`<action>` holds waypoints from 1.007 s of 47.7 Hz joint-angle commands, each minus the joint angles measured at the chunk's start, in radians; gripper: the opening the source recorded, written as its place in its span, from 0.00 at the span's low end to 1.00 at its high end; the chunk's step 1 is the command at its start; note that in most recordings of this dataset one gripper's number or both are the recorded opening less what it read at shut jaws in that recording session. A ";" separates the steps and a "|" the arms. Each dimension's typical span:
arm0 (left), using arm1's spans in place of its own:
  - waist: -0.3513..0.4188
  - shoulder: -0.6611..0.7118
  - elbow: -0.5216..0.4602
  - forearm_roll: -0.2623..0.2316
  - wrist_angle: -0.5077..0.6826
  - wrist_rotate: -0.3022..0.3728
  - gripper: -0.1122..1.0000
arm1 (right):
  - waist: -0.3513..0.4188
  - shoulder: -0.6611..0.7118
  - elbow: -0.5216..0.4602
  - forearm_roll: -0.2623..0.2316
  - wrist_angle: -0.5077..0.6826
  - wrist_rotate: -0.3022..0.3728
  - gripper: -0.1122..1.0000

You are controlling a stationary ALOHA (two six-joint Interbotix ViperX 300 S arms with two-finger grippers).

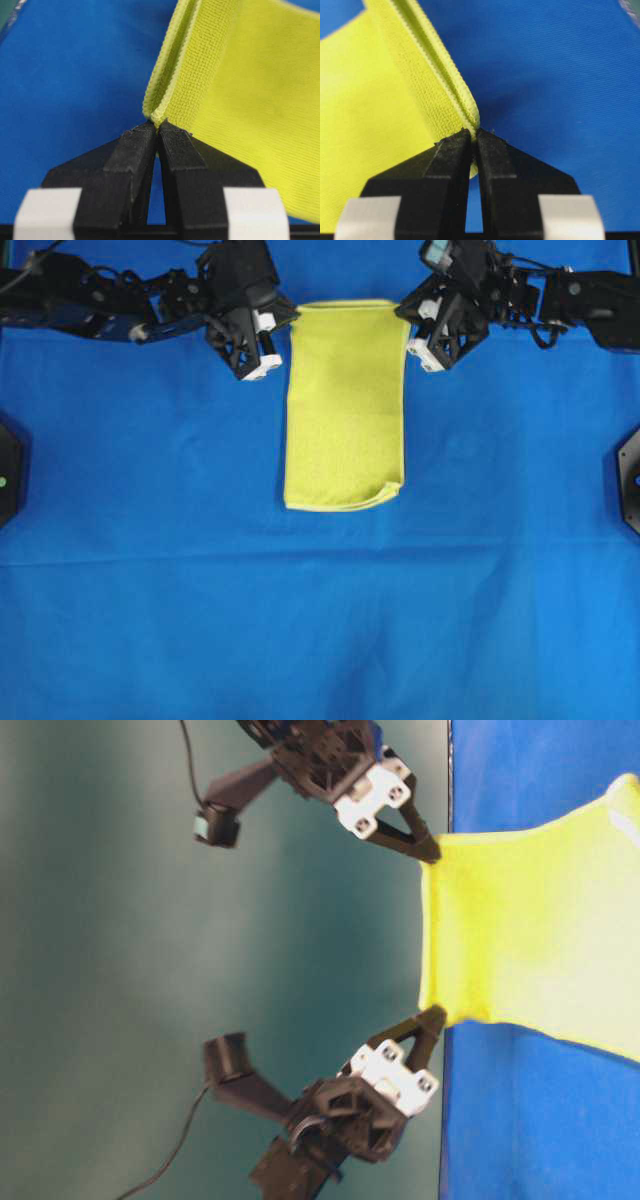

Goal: Fold the yellow towel.
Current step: 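Fold the far half toward the near end with both grippers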

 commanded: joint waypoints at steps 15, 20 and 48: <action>-0.230 -0.141 0.100 -0.002 0.025 -0.034 0.11 | 0.261 -0.129 0.046 0.040 0.118 0.080 0.14; -0.290 -0.137 0.110 0.000 0.055 -0.060 0.11 | 0.328 -0.123 0.048 0.041 0.146 0.123 0.14; -0.456 0.031 0.086 0.000 -0.048 -0.084 0.11 | 0.505 0.029 0.028 0.041 0.147 0.233 0.14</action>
